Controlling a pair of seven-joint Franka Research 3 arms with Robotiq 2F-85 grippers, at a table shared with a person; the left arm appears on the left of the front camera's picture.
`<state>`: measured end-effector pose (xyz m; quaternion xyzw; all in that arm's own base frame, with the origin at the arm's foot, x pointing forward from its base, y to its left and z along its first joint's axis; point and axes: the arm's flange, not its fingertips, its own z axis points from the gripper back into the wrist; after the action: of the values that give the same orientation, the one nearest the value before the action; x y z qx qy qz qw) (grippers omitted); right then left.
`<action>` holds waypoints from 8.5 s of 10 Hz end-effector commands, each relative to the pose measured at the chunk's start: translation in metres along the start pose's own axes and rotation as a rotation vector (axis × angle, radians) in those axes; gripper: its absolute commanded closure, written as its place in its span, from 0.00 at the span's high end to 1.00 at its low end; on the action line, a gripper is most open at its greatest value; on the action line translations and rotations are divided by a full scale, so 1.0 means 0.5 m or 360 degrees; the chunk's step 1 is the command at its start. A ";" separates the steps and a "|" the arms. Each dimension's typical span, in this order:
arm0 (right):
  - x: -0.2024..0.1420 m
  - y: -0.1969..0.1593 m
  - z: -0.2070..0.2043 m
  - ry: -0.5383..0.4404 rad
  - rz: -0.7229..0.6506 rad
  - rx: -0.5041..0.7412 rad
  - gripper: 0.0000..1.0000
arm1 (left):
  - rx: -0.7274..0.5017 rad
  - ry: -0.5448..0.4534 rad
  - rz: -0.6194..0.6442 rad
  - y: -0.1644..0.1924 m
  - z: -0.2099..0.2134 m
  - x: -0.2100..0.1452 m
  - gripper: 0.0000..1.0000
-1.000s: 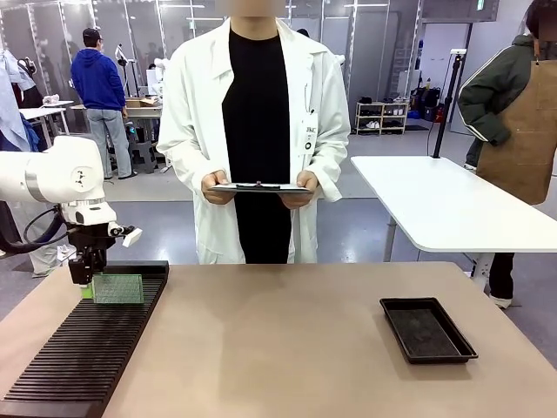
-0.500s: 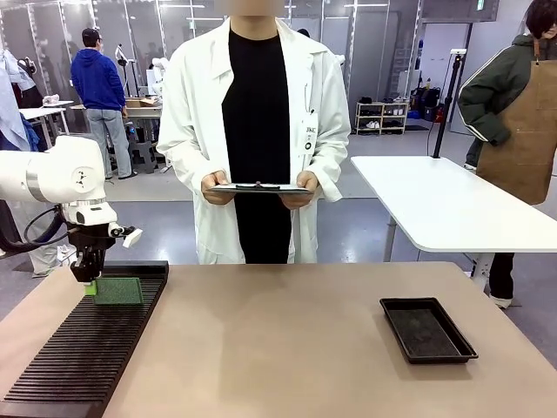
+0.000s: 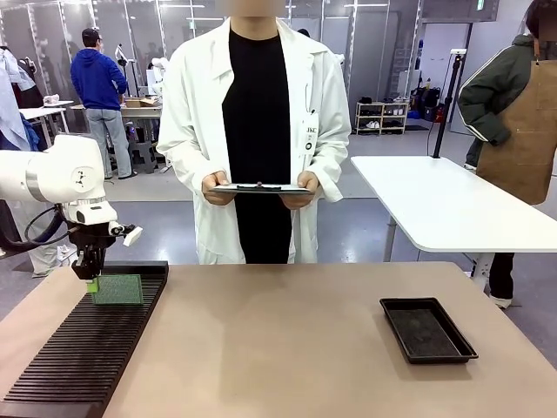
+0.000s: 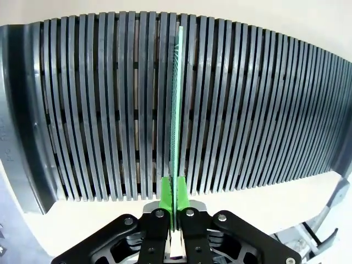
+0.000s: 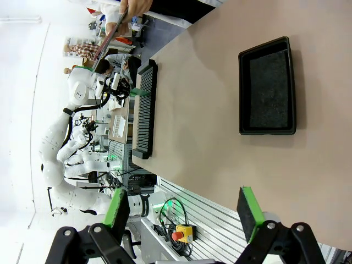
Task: Inspect the PCB.
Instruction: Pick up the Blank PCB and present it to the human, then release the Blank PCB you were holding, then pick up the Blank PCB that the human is holding.
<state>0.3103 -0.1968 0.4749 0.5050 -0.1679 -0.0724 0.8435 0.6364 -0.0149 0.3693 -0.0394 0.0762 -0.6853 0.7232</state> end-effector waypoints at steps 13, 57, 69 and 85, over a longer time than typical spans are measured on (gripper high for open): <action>-0.002 0.003 0.004 0.0012 -0.0005 -0.0012 1.00 | -0.0581 -0.1158 0.1247 -0.197 0.175 -0.131 0.01; -0.002 0.003 0.004 0.0012 -0.0005 -0.0012 1.00 | -0.2059 -0.2073 0.1925 -0.012 0.047 0.017 0.03; -0.002 0.003 0.004 0.0012 -0.0005 -0.0012 1.00 | -0.2043 -0.1998 0.1894 -0.016 0.048 0.023 1.00; -0.002 0.003 0.004 0.0012 -0.0005 -0.0012 1.00 | -0.2020 -0.2028 0.1913 -0.015 0.040 0.023 1.00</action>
<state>0.3102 -0.1968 0.4749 0.5051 -0.1677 -0.0725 0.8435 0.6319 -0.0270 0.3899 -0.7097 0.0366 0.0875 0.6981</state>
